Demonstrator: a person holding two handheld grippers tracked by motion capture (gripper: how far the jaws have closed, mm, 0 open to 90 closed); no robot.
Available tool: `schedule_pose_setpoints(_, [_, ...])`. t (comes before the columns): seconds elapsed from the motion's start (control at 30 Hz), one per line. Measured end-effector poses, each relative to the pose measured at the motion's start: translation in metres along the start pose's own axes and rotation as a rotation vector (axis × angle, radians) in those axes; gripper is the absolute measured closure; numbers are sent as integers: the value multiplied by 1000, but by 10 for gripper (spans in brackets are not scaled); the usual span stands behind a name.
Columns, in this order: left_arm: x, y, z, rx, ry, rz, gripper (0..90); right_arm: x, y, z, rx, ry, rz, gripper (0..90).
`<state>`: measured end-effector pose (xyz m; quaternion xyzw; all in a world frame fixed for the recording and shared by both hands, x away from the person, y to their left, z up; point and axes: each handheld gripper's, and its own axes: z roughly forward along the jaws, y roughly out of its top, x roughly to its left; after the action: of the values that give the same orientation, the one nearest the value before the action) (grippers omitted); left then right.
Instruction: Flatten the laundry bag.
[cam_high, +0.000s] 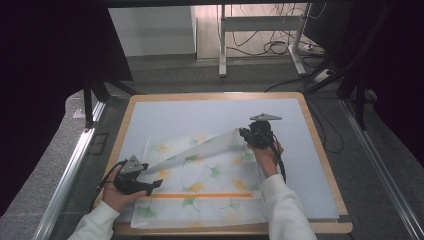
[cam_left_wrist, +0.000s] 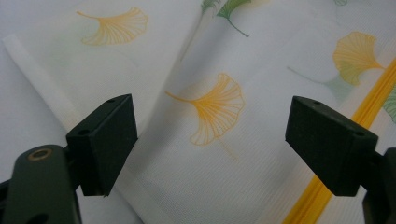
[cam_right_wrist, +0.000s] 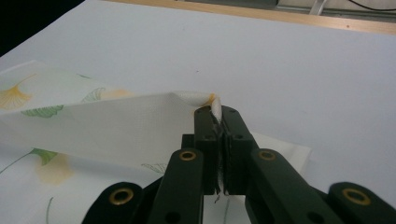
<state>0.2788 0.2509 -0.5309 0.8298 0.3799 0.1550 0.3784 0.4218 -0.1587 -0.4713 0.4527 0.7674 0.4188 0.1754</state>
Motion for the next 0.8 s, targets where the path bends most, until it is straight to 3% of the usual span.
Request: schedule_pose_setpoints(0.8, [0, 0, -2, -13, -4, -4, 166, -25, -10, 16, 50, -48, 54, 856])
